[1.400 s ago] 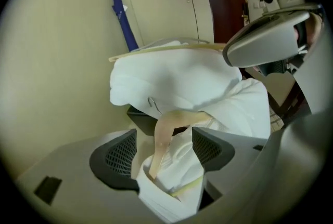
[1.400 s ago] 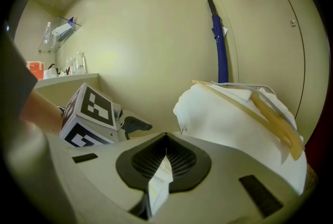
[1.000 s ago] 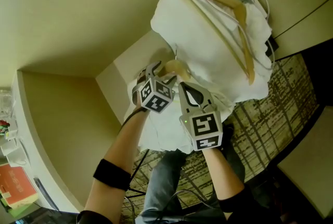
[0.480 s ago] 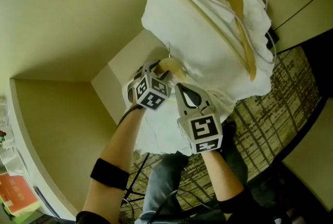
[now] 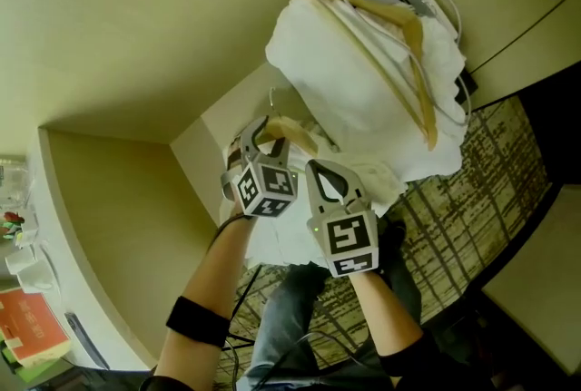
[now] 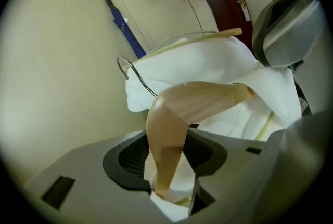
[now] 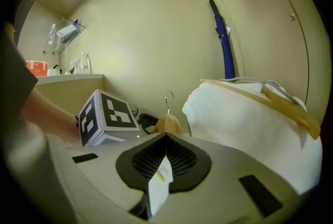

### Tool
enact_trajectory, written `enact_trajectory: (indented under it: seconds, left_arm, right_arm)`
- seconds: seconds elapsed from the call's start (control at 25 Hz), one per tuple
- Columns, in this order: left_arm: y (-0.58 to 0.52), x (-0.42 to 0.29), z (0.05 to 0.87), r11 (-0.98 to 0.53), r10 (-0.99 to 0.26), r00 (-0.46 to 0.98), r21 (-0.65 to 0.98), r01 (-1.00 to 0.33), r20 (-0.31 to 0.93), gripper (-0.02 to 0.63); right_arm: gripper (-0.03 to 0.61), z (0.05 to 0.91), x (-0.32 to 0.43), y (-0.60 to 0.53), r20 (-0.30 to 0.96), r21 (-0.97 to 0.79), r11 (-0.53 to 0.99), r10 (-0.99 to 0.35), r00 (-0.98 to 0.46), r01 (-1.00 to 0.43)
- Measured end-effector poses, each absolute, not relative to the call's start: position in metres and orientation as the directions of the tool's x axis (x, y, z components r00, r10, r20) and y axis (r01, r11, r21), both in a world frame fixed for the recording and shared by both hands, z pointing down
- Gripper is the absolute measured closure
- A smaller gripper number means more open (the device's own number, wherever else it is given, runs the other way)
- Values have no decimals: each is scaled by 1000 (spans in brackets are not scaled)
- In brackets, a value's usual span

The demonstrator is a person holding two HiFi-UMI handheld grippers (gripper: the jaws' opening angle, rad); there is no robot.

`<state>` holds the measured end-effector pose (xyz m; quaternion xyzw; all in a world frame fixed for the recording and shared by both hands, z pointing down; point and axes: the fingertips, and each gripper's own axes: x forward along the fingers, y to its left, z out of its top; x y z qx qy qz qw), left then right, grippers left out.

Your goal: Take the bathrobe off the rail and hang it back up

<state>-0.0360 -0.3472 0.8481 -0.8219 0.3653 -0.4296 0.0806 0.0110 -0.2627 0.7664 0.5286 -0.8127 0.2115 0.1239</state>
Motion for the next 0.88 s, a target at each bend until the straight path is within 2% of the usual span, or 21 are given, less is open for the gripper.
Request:
enact_trajectory:
  seconds: [0.32,0.6,0.88]
  left_arm:
    - [-333,-80,696,-520,-843,308,-520,-678,441,426]
    - [-320,-128,568,-391,-917,253,-562,-729,309,429]
    - [-322,-152,397,-229,-972,218,-587,-777,91,430]
  right_arm:
    - [557,657,-8,-257,368,-142,413,-822,-435,-900]
    - [557,531,-35,-254,298,-23,484,-832,-468,-875]
    - [557,399,-56,-248,171,96,515,-852,-495,-852]
